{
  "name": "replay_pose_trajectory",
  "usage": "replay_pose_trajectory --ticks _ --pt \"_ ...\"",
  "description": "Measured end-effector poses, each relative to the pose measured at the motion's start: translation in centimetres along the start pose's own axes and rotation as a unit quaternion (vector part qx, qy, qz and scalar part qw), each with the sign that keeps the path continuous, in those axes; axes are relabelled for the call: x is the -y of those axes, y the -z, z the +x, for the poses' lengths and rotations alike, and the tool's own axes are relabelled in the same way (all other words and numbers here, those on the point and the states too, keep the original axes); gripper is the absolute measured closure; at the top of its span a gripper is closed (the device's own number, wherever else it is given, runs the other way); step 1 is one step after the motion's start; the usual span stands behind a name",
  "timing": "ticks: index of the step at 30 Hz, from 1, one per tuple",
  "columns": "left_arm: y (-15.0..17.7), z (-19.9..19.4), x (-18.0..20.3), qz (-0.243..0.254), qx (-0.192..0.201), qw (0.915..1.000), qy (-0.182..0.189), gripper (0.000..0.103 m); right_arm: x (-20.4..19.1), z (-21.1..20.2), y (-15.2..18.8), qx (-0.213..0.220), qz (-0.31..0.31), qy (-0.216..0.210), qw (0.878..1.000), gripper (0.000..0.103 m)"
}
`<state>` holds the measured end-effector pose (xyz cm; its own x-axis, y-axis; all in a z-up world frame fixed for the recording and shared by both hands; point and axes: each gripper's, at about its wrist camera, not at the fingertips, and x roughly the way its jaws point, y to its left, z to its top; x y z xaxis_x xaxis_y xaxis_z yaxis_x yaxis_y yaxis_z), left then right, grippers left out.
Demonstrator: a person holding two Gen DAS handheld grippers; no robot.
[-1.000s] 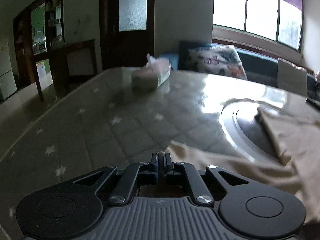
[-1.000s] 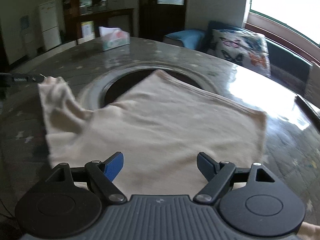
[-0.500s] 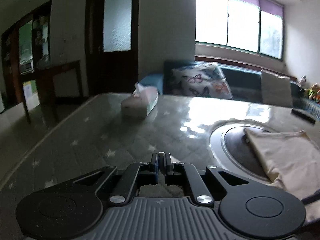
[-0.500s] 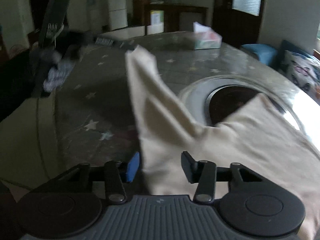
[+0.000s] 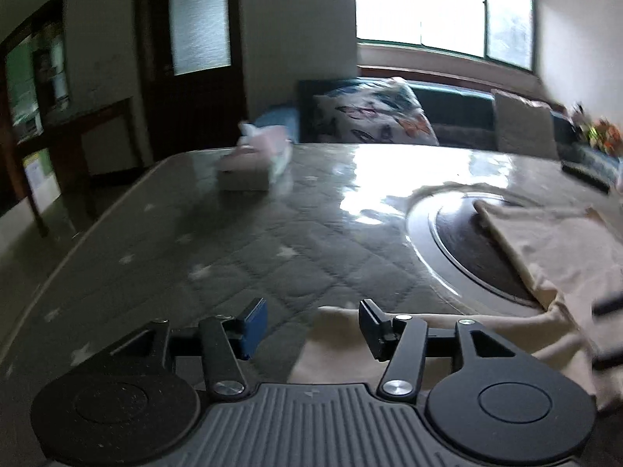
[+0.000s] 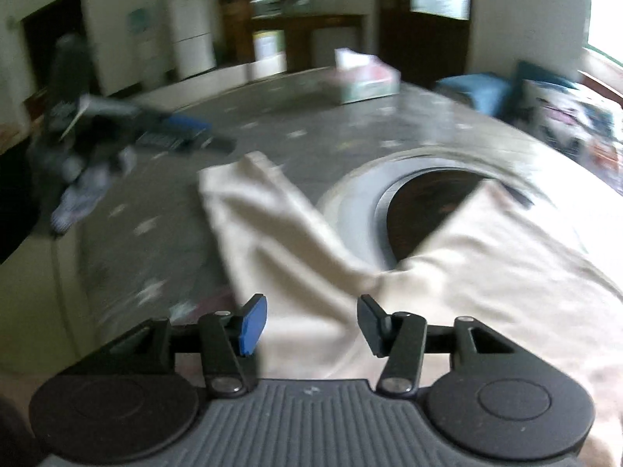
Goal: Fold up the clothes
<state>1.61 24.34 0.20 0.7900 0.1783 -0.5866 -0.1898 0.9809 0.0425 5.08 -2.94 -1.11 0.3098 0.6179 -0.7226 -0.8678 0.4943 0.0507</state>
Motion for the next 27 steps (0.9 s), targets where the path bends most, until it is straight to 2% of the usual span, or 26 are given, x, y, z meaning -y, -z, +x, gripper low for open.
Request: replay_pose_trajectory --ticks 1,3,4,5,6,8,10,13,15,18,21,23,27 --pt "0.0 0.7 0.2 0.003 -0.004 1.0000 0.003 0.047 0.7 0.2 -0.1 0.003 0.012 0.010 1.000 0.039" --pt "-0.1 2.0 0.4 0.003 -0.014 0.9999 0.008 0.049 2.0 0.7 -0.3 0.002 0.037 0.018 0.999 0.039" --pt "0.0 2.6 0.4 0.006 -0.020 0.9998 0.005 0.053 2.4 1.1 -0.5 0.002 0.045 0.019 0.999 0.035" --pt "0.1 3.0 0.3 0.007 -0.025 0.9996 0.006 0.069 2.9 1.5 -0.7 0.001 0.054 0.020 0.998 0.028" --pt "0.2 3.3 0.2 0.004 -0.030 0.9995 0.012 0.077 3.3 2.0 -0.8 0.000 0.061 0.020 0.998 0.027" --pt "0.5 3.7 0.0 -0.002 -0.039 0.9991 0.019 0.088 3.7 2.9 -1.1 -0.003 0.071 0.016 0.997 0.027" --pt "0.5 3.4 -0.2 -0.004 -0.039 0.9991 0.016 0.092 4.0 3.8 -1.3 -0.006 0.077 0.013 0.997 0.026" --pt "0.9 2.7 -0.8 -0.011 -0.041 0.9990 0.015 0.093 3.5 4.9 -1.6 -0.007 0.080 -0.004 0.997 0.025" --pt "1.1 2.3 -1.1 -0.014 -0.044 0.9989 0.012 0.093 2.8 5.4 -1.7 -0.008 0.072 -0.017 0.997 0.020" --pt "1.2 1.7 -1.5 -0.018 -0.045 0.9988 0.011 0.093 1.8 5.2 -1.7 -0.004 0.048 -0.011 0.999 0.020" --pt "1.3 1.2 -1.7 -0.019 -0.048 0.9986 0.009 0.093 2.1 4.6 -1.9 -0.003 0.058 -0.008 0.998 0.021" --pt "1.3 1.1 -1.6 -0.019 -0.048 0.9986 0.008 0.093 2.0 4.5 -1.8 -0.006 0.060 -0.021 0.998 0.021" --pt "1.0 0.9 -1.4 -0.015 -0.042 0.9990 0.007 0.093 0.7 4.6 -1.6 -0.013 0.029 -0.016 0.999 0.021"
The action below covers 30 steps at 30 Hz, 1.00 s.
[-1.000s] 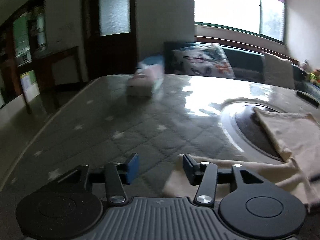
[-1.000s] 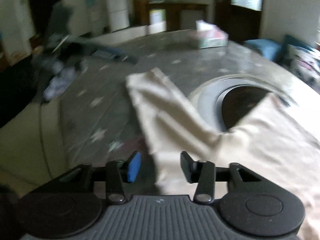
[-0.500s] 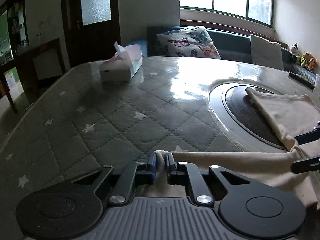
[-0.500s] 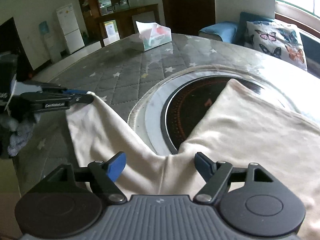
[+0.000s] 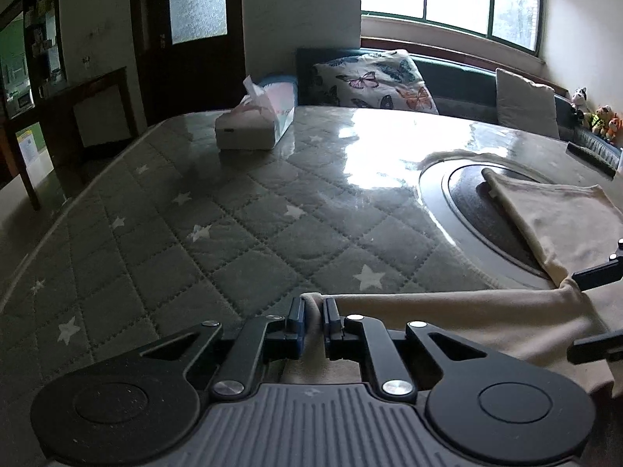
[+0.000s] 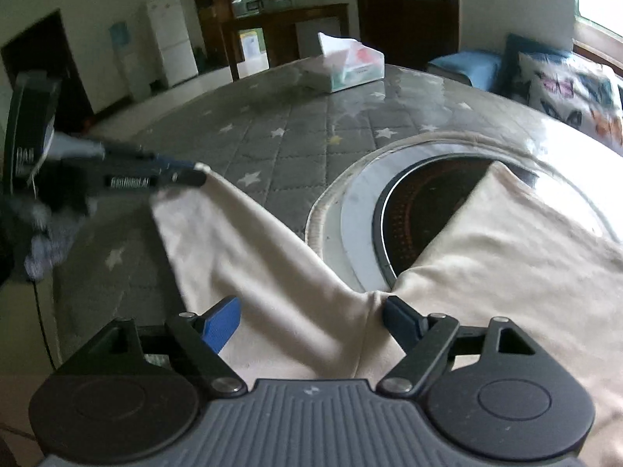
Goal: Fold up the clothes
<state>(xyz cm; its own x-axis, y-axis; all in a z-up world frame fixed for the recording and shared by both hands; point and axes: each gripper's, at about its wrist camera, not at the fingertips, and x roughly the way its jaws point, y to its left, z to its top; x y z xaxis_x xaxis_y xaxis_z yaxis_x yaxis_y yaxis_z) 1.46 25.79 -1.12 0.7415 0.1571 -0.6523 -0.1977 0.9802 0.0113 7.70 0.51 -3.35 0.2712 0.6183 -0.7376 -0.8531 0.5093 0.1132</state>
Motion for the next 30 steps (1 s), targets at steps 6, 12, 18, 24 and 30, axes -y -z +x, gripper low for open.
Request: replay_pose_trajectory --ticks 6,12,18,24,30 --pt "-0.8 0.6 0.4 0.011 0.007 0.9999 -0.011 0.093 -0.9 -2.5 1.3 0.007 0.004 -0.008 1.000 0.021" --pt "-0.7 1.8 0.9 0.025 0.002 0.9993 -0.026 0.093 -3.0 -4.8 4.1 -0.012 -0.007 -0.047 0.999 0.023" --pt "-0.9 2.3 1.4 0.041 0.000 0.9981 -0.045 0.090 -5.6 -5.7 6.2 -0.015 -0.041 -0.064 0.997 0.023" --pt "-0.5 1.5 1.8 0.033 0.004 0.9974 -0.064 0.072 -4.1 -9.5 6.6 0.037 -0.006 -0.047 0.998 0.024" --pt "-0.7 -0.6 3.0 0.029 0.027 0.9950 -0.092 0.047 1.6 -14.2 8.9 0.082 0.071 0.039 0.993 0.026"
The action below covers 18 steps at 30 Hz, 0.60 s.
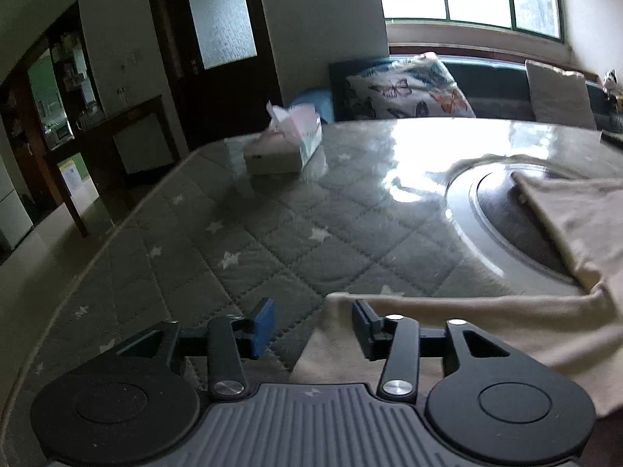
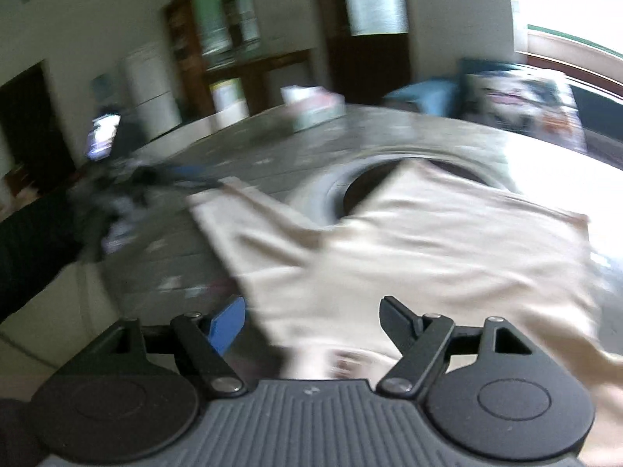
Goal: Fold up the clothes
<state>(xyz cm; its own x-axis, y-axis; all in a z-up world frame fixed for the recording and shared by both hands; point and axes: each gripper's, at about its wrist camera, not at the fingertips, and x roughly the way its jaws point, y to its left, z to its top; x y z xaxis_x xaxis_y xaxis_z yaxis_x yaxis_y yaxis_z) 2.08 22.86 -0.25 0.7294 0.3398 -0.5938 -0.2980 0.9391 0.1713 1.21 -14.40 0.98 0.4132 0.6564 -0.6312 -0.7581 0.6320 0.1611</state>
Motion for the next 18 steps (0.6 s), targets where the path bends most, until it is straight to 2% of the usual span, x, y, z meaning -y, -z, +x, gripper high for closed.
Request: replay_pose_trajectory --ticks 3,6,10,15,18 --pt "-0.5 -1.4 1.2 0.004 0.019 0.9998 0.001 0.044 3.8 -1.2 0.7 0.009 0.029 0.050 0.998 0.026" --pt "-1.0 -2.6 3.5 0.008 0.035 0.9992 0.015 0.037 6.8 -1.1 1.0 0.016 0.050 0.076 0.996 0.026" --pt "-1.4 -3.9 7.1 0.025 0.048 0.9973 0.049 0.035 9.8 0.2 1.0 0.022 0.066 0.090 0.994 0.026" --pt "-2.0 -5.1 11.3 0.049 0.058 0.9921 0.100 0.028 13.1 1.8 1.9 0.007 0.104 0.118 0.987 0.027" --pt "-2.4 -5.5 14.0 0.066 0.063 0.9868 0.134 0.026 13.5 0.5 2.4 0.030 0.119 0.113 0.986 0.026"
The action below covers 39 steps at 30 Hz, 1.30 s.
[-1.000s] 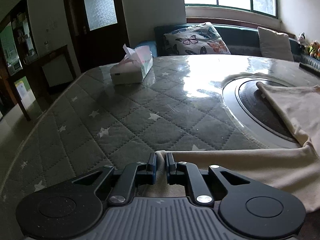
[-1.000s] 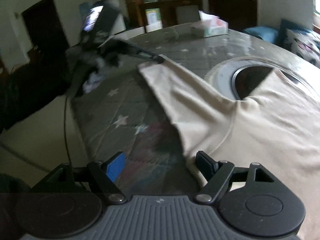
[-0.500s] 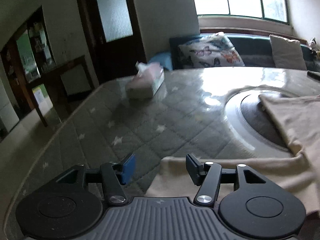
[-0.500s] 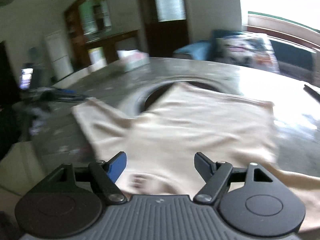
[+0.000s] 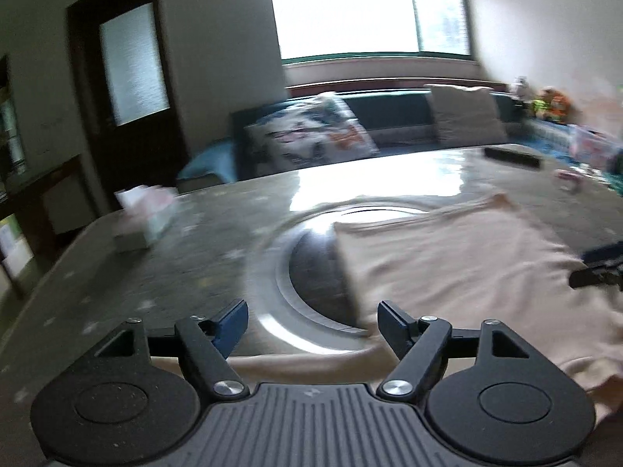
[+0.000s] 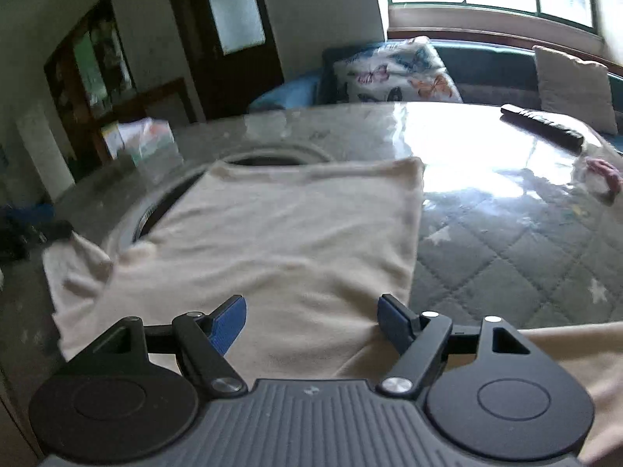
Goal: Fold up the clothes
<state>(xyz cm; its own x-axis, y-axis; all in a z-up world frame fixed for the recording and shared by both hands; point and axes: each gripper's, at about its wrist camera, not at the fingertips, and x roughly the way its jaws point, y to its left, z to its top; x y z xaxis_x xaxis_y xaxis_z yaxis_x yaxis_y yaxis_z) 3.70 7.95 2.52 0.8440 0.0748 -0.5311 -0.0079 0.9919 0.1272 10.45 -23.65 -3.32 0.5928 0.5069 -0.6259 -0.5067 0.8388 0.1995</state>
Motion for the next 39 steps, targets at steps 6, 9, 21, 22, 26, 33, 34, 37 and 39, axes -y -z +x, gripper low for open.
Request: replay_pose_trajectory --ticks 6,9,21,22,26,33,34,37,39 --pt "-0.6 1.1 6.4 0.040 -0.002 0.9958 0.083 0.025 2.6 -4.7 1.5 0.042 0.019 0.057 0.997 0.025" --pt "-0.6 1.7 9.9 0.067 -0.006 0.9906 0.119 0.025 4.2 -6.6 2.9 0.042 0.031 0.114 0.992 0.026" --pt "1.7 1.8 18.3 0.153 -0.013 0.9700 0.188 0.025 11.1 -10.9 7.3 0.040 0.121 0.241 0.962 0.037" --pt "1.9 1.9 18.6 0.156 -0.016 0.9694 0.189 0.025 11.7 -11.1 7.6 0.040 0.127 0.246 0.960 0.038" --pt "2.4 2.0 19.1 0.162 -0.021 0.9685 0.188 0.025 13.2 -11.0 7.8 0.048 0.143 0.256 0.955 0.043" --pt "2.6 1.9 19.2 0.166 -0.016 0.9695 0.179 0.021 14.2 -9.7 6.8 0.053 0.144 0.266 0.952 0.068" --pt "2.6 1.9 19.2 0.167 -0.016 0.9696 0.179 0.020 14.3 -9.6 6.7 0.053 0.143 0.270 0.951 0.080" --pt "2.6 1.7 19.1 0.169 -0.017 0.9691 0.179 0.020 14.5 -9.4 6.1 0.054 0.138 0.276 0.950 0.094" --pt "2.4 1.5 19.0 0.170 -0.014 0.9686 0.181 0.020 14.4 -9.8 5.6 0.064 0.127 0.281 0.949 0.094"
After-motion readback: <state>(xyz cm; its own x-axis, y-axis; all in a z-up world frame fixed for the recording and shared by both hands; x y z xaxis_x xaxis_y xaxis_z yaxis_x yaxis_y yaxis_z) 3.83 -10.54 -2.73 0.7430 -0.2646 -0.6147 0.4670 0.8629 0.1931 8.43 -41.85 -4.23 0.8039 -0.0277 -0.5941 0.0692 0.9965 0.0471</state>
